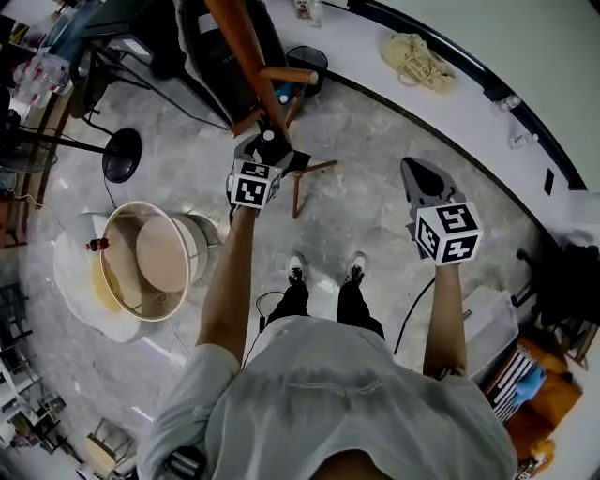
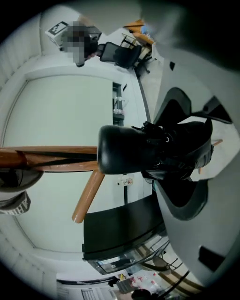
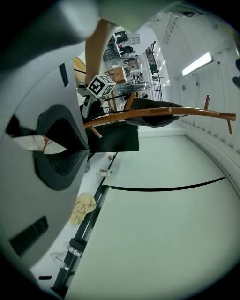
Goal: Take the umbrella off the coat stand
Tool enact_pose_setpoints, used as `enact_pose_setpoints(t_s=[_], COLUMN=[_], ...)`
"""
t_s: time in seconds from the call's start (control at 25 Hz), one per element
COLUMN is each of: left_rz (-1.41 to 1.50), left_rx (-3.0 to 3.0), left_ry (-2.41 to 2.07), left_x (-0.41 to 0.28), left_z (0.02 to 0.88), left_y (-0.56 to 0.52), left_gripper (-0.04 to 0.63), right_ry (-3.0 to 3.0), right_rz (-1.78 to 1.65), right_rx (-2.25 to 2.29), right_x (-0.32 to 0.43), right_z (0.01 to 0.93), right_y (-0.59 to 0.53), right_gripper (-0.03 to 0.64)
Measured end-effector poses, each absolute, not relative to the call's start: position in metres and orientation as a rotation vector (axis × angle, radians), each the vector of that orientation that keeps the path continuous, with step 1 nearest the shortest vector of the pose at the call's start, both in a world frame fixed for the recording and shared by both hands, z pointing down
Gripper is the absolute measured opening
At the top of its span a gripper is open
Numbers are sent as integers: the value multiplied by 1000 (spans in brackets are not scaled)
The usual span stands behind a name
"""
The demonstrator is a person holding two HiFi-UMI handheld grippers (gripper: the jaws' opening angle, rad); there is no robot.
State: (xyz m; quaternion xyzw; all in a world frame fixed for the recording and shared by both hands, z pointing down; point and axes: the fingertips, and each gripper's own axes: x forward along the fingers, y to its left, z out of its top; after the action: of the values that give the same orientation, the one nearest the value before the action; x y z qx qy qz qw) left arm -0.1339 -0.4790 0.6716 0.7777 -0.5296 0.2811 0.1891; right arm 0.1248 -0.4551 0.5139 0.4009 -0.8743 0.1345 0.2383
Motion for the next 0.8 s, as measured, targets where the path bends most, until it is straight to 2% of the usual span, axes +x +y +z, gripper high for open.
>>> enact_pose_setpoints(t_s=[0.08,0.24,0.8], left_rz=[797,775,584], left_rx=[2181,2179,2186], left_ry=[-1537,-1562,-1739], left_x=[-138,-138,-147], left_z=[674,674,577], left_y=[-483,-485,-455], left_gripper=[307,256,241], right_ry=[-2387,-2380,-2510], right_rz=[378,389,222], right_rx=[1097,1107,1126], right_x=[128,132,118], right_z=[518,521,449], right_y=[-454,-456,-474], right_gripper=[21,21,21])
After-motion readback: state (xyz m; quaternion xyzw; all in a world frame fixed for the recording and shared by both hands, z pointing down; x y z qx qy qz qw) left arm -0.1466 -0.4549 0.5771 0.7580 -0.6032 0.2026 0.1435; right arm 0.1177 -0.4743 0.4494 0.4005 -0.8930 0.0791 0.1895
